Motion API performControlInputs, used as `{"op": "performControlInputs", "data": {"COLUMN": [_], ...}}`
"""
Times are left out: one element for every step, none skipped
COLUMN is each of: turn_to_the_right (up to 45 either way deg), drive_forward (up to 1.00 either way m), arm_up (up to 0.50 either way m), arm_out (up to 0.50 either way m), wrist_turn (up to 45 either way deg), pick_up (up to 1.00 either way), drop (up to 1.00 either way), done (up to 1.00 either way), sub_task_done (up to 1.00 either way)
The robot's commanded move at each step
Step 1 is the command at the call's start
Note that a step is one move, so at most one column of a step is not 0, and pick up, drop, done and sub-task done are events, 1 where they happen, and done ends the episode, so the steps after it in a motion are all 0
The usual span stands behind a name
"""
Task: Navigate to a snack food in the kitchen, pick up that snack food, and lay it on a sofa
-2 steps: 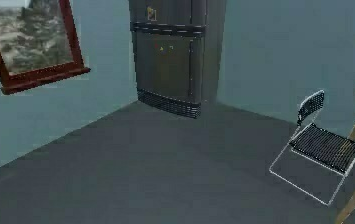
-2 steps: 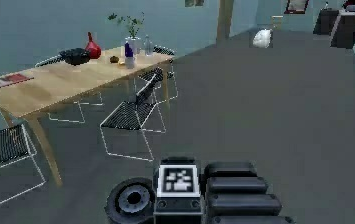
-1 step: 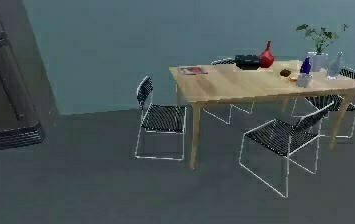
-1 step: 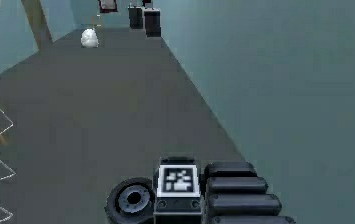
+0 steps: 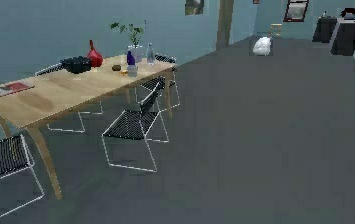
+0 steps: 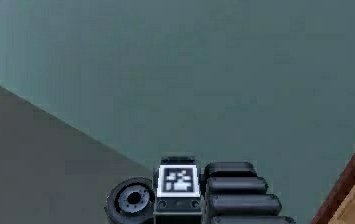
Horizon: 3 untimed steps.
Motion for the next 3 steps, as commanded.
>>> {"op": "performControlInputs", "data": {"turn_to_the_right": [12.0,0.0,-45.0], "drive_forward": [0.0,0.1,0.0], "arm_up": [0.0,0.0,0.0], "arm_out": [0.0,0.0,0.0], "wrist_turn": [0.0,0.0,0.0], "pick_up": [0.0,0.0,0.0], "drop": [0.0,0.0,0.0], "done": [0.0,0.0,0.0], "sub_task_done": [0.0,0.0,0.0]}}
